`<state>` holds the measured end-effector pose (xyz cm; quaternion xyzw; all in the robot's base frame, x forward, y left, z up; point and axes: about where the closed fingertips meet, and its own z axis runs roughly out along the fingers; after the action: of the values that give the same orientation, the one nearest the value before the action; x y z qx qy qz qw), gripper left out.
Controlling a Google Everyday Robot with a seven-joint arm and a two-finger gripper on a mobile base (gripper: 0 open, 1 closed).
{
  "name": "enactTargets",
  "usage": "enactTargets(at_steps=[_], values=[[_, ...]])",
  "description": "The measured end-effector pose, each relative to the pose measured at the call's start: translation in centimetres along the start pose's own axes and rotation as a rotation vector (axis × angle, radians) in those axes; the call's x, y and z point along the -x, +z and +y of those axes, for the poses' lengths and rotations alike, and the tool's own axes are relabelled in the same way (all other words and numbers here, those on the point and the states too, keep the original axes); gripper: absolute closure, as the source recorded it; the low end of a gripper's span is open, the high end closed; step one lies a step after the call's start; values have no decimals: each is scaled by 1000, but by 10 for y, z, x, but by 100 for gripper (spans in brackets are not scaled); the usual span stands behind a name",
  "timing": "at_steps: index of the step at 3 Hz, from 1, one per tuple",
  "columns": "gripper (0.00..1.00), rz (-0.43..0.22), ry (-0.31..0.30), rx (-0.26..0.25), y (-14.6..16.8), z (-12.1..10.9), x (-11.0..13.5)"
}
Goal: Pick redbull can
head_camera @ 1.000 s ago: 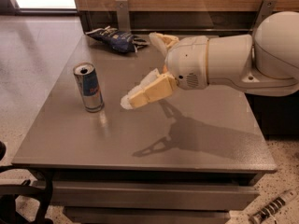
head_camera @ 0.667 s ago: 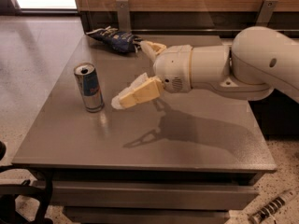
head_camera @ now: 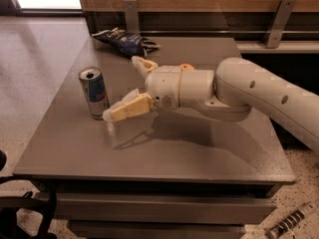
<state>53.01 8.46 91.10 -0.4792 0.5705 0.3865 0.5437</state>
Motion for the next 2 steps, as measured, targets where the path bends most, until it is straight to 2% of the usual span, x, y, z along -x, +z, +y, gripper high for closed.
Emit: enactTargets(at_steps=[1, 2], values=[[0, -42, -7, 16, 21, 1, -9], [0, -31, -12, 35, 45, 4, -21]])
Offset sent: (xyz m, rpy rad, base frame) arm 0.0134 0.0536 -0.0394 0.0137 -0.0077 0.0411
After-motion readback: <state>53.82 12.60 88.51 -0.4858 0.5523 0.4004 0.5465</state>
